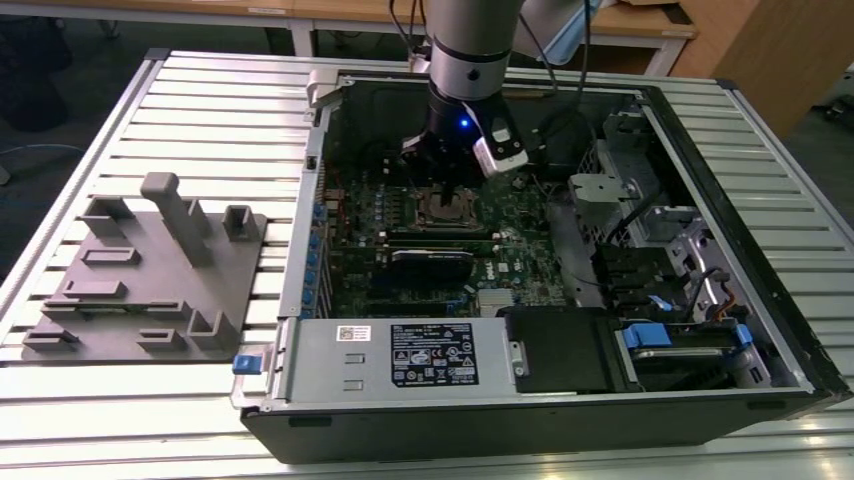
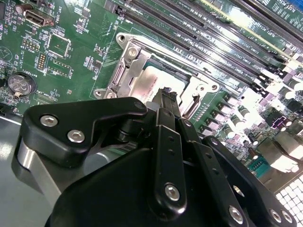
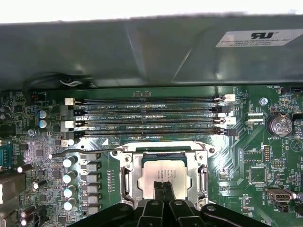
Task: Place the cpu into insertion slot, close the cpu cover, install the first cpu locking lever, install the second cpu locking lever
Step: 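Install the first cpu locking lever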
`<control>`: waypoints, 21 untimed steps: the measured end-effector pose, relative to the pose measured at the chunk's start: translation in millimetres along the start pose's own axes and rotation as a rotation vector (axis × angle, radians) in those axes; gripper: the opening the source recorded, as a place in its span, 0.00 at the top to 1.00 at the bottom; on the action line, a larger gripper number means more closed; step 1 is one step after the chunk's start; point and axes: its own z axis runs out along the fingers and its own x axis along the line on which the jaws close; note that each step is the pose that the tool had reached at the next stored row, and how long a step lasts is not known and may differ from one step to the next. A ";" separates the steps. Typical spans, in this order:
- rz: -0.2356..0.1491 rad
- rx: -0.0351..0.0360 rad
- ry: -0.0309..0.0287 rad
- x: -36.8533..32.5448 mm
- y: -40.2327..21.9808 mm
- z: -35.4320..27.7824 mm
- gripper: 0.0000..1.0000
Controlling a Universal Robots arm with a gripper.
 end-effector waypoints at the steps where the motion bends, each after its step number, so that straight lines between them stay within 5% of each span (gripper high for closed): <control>1: 0.000 -0.0001 0.0000 0.0 0.0 0.0 0.89; 21: 0.000 -0.0001 0.0000 0.0 0.0 -3.0 0.89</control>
